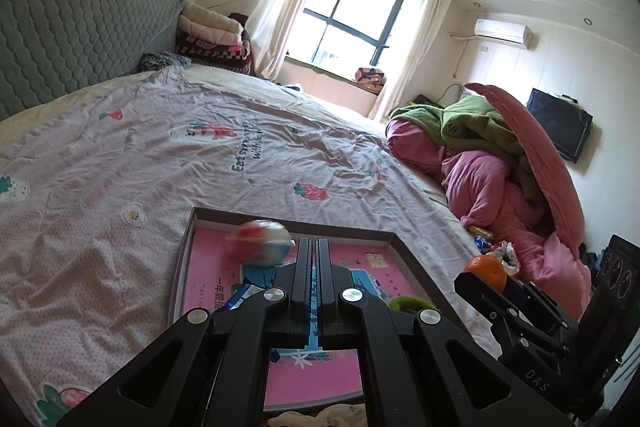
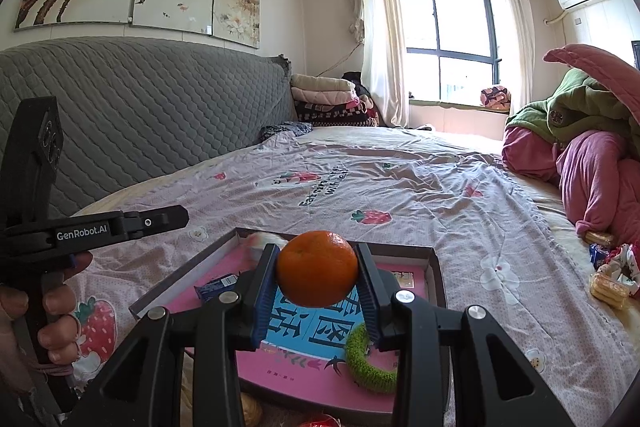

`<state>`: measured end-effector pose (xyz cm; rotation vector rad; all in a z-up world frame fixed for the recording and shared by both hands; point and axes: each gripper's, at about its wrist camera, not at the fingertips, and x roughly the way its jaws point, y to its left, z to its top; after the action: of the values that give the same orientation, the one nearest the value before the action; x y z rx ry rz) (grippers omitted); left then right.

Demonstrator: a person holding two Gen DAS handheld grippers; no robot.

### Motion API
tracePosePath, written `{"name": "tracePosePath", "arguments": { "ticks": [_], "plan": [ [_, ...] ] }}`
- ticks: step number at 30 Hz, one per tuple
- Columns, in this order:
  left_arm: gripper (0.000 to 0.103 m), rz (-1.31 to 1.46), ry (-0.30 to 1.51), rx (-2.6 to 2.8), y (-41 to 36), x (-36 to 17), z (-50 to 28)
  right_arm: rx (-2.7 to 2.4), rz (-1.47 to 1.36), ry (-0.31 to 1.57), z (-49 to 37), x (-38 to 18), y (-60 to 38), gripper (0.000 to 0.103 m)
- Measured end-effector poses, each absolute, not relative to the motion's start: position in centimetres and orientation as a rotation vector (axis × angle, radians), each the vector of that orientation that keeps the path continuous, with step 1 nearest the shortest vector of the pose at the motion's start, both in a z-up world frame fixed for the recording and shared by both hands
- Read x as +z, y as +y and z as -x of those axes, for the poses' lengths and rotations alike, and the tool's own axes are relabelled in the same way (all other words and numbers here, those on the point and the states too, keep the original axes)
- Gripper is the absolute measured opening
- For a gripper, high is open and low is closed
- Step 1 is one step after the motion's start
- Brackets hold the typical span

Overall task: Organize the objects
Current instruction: 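Lower into the tray and open the left tool on the pack while the right tool releases the orange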

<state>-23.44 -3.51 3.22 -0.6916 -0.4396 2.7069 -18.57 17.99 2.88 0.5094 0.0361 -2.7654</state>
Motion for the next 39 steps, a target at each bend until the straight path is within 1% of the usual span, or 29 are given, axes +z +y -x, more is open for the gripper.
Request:
{"name": "tracePosePath", "arguments": {
  "ticks": [18, 39],
  "plan": [
    [0.001, 0.768, -0.423, 2.730, -3.7, 2.1, 24.2, -2.720, -0.627, 0.088, 20.4, 1.2, 16.8, 0.038],
    [0.001, 0.926, -0.399, 2.742, -3.9, -0.3, 25.5, -2.613, -0.922, 0.221, 23.5, -2.4, 14.6, 0.038]
  ]
}}
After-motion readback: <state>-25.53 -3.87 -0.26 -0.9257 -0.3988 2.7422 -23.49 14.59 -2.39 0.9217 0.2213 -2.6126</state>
